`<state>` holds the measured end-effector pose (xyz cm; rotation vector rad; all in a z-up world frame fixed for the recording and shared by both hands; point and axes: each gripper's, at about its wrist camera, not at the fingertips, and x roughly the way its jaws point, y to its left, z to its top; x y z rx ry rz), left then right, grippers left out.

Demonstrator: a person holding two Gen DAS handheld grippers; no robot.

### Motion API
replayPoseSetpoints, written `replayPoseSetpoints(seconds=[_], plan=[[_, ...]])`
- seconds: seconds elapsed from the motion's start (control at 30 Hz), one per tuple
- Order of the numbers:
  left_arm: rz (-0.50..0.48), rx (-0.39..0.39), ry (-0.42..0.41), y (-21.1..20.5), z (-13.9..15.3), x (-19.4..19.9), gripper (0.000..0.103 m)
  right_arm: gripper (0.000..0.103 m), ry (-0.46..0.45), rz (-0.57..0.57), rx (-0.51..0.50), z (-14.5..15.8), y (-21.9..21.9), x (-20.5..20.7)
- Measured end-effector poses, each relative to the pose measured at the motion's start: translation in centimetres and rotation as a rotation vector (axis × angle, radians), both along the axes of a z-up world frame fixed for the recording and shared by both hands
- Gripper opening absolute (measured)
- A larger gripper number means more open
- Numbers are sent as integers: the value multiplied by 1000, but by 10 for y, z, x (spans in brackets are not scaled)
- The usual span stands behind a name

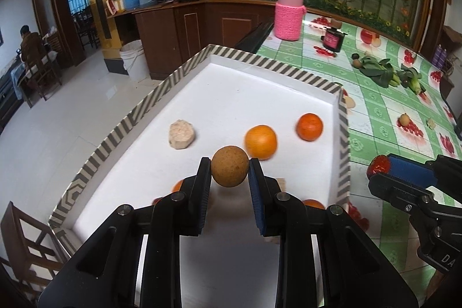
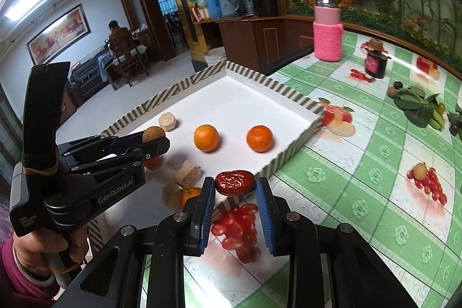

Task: Organize fruits
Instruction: 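Carry the brown fruit and red date into the white tray and open both tools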

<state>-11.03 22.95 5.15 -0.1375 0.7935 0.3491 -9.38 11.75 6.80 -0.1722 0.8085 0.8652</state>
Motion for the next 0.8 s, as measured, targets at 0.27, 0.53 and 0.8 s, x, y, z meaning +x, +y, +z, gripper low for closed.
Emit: replayPoseSetpoints(seconds=[0.27,0.53,0.8], plan=[[29,-18,10,18,-5,0,25,28,5,38,-40,-7,23,9],[36,-42,22,27,-9,3,25,28,8,67,-97,-16,45,26],[27,-56,53,29,-12,7,25,28,6,89,-160,-27,66,37]])
